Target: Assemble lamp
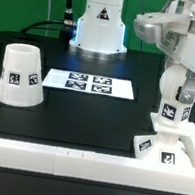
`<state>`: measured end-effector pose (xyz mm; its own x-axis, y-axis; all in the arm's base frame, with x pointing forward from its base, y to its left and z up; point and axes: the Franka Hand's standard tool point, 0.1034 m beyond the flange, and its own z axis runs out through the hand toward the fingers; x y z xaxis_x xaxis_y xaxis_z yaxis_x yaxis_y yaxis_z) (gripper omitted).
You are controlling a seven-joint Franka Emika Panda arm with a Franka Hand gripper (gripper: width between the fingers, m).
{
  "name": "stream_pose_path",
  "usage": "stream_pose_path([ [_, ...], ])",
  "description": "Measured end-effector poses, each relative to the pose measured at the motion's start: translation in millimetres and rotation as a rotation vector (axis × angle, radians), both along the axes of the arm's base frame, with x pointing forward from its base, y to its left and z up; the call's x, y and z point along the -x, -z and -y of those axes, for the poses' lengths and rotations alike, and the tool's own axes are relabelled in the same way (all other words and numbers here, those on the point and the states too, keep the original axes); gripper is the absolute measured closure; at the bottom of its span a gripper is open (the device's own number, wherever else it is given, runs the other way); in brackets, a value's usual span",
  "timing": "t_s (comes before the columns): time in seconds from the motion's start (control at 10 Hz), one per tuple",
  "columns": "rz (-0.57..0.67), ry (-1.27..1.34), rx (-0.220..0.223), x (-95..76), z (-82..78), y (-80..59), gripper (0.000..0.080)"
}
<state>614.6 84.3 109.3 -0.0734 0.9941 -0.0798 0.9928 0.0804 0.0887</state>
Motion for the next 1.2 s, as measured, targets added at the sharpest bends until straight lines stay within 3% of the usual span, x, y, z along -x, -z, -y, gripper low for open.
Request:
stream_pose_path([
  [0.7, 0.037, 0.753, -0.077, 2.0, -1.8, 0.6, 0.0223],
  [1.2, 0.054, 1.003, -0.1, 1.8, -2.0, 0.6, 0.0222],
])
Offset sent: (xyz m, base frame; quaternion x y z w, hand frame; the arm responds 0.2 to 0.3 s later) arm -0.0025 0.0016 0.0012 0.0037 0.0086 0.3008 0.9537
